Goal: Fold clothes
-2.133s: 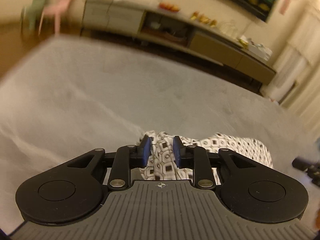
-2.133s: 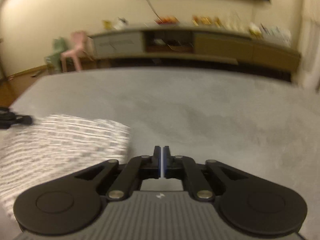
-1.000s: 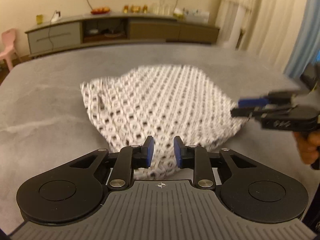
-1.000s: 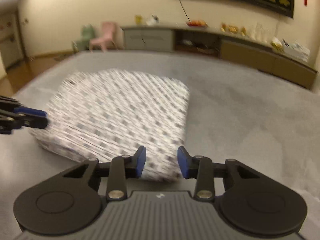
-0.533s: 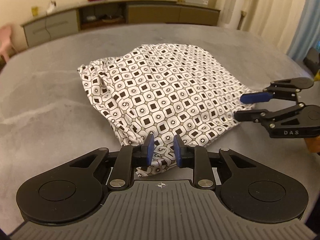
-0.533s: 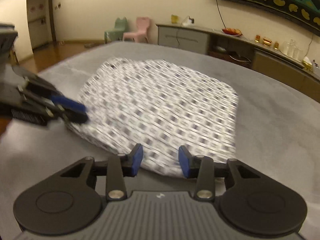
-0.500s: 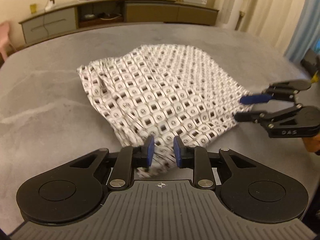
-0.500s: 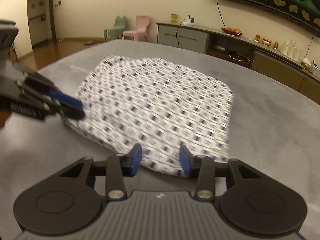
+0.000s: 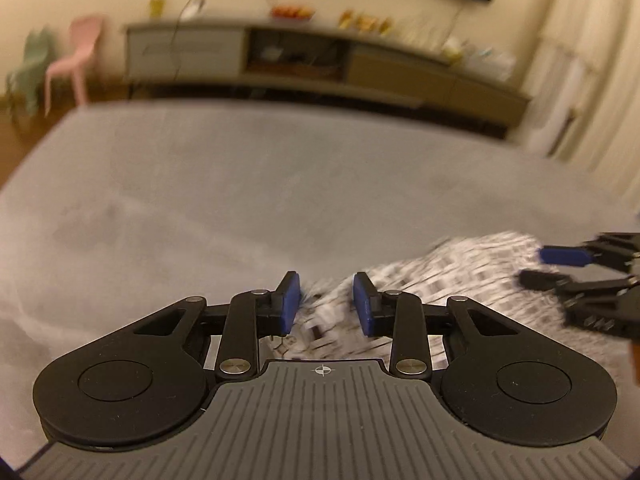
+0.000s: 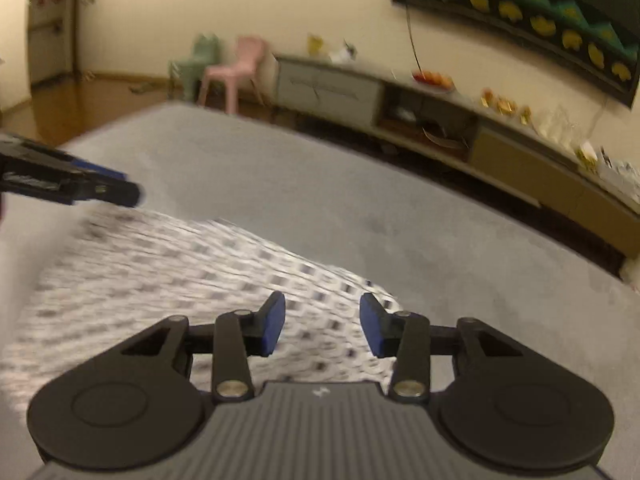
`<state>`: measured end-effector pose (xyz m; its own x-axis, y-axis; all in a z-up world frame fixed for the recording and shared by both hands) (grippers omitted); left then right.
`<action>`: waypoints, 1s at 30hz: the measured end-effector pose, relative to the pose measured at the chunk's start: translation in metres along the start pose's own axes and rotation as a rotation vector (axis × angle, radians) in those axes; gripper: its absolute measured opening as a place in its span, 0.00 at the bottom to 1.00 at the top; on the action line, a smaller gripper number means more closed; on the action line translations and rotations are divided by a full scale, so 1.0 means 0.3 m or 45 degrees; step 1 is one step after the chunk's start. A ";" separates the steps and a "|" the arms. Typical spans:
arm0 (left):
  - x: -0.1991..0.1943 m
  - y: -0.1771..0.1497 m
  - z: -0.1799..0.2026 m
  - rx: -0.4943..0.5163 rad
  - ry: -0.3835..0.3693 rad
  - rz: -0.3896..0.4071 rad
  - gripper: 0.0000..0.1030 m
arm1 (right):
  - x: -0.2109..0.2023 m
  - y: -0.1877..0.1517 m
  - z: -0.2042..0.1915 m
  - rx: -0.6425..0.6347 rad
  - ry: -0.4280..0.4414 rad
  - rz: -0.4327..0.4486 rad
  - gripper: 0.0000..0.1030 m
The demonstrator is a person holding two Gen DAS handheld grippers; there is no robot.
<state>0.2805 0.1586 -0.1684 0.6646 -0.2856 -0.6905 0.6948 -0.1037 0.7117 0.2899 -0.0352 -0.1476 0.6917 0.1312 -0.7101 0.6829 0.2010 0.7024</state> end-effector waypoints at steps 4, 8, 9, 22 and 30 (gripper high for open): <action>0.021 -0.001 -0.034 -0.069 -0.011 -0.024 0.20 | 0.012 -0.051 0.129 0.144 -0.021 -0.051 0.48; -0.073 0.011 -0.007 -0.052 0.051 0.014 0.18 | -0.090 -0.094 0.209 0.292 -0.038 0.007 0.42; -0.110 0.004 0.014 -0.043 0.055 0.028 0.19 | -0.144 -0.104 0.182 0.314 0.014 0.042 0.42; -0.400 -0.157 0.181 -0.101 0.117 0.124 0.48 | -0.328 -0.320 -0.141 0.182 0.135 0.004 0.54; -0.502 -0.290 0.359 -0.059 0.124 0.185 0.74 | -0.576 -0.424 -0.156 0.179 0.093 0.064 0.81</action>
<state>0.0905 0.1080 -0.1124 0.7809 -0.2002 -0.5918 0.6000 -0.0234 0.7996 0.0726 -0.0378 -0.1165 0.7105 0.2091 -0.6719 0.6774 0.0554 0.7336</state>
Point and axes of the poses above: each gripper's, at about its wrist camera, not at the fingertips, and x roughly the way its jaws point, z to its right, y to its top, the point moved 7 cm from there along x, roughly the way its jaws point, and after that the axes turned 5 degrees about x, right-handed, at the moved point
